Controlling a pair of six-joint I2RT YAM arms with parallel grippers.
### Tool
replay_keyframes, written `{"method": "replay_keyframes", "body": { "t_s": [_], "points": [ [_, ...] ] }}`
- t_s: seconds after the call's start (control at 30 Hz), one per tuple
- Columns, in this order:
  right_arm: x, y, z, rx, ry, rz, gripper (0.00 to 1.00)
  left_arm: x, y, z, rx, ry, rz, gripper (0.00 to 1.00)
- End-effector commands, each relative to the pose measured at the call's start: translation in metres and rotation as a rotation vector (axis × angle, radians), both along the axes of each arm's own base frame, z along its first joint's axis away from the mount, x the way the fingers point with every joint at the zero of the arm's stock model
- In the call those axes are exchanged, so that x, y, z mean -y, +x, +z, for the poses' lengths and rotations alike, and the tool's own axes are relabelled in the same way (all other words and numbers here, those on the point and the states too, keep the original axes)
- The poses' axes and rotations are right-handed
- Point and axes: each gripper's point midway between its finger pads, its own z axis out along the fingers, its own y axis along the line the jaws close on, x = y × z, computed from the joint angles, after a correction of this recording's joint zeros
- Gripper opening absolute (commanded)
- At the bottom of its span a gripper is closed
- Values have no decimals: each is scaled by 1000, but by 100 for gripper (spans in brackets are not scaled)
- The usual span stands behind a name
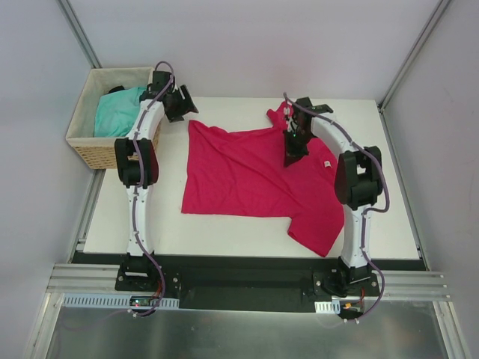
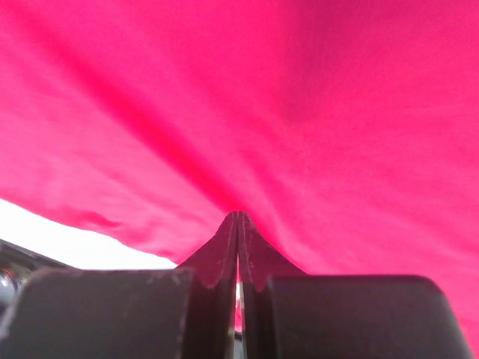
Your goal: Fold and stack the t-shirts
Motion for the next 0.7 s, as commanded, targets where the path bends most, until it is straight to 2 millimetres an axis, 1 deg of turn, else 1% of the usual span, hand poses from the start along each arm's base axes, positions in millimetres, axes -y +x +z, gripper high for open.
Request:
{"method": "replay_keyframes", "body": {
  "t_s": [0.0,0.03,0.07,0.1,0.13,0.17,0.2,0.23,0.27,0.3,0.33,0.37,0.4,0.43,0.47,0.5,0.53,0.57,0.6,0.63,0.67],
  "points": [
    [10,33,112,279,45,-76,1,6,-7,116,207,-26,-40,68],
    [16,38,120,301,48,-99,1,6,-16,106,175,-25,-45,68],
    [19,44,130,331,52,-110,1,8,-22,106,168,-27,-57,68],
    [24,48,133,342,47,-123,1,8,-29,117,179,-21,-61,67],
    [33,54,131,346,45,-144,1,7,-40,99,132,-5,-67,65],
    [37,58,126,344,36,-151,1,8,-47,96,120,-7,-78,63],
    [42,61,120,344,19,-149,1,10,-56,102,124,-6,-93,58],
    [50,66,115,336,11,-166,1,10,-68,87,84,-3,-111,40],
    [52,69,98,298,0,-170,1,12,-77,82,66,-7,-122,26],
    [58,74,93,300,-22,-180,1,16,-87,92,75,-16,-142,10],
    [64,78,85,290,-43,-190,1,21,-103,77,27,-28,-160,0],
    [68,82,73,270,-60,-197,1,24,-112,75,15,-31,-178,0],
    [70,89,72,276,-64,-209,1,34,-124,83,25,-23,-208,0],
    [75,95,68,275,-61,-231,1,38,-140,69,-18,-17,-225,0],
    [77,100,57,260,-61,-240,1,42,-150,72,-15,-6,-244,0],
    [77,104,53,259,-50,-246,1,47,-158,69,-25,6,-263,0],
    [79,116,56,288,-29,-263,1,55,-174,55,-67,9,-292,0],
    [80,120,54,290,-15,-272,1,58,-183,55,-70,16,-311,0],
    [79,124,49,286,-5,-273,1,60,-190,50,-82,25,-325,0],
    [81,133,52,310,2,-281,1,64,-203,36,-122,30,-345,0],
    [82,135,51,316,4,-279,1,65,-209,33,-130,33,-356,0]
  ]
}}
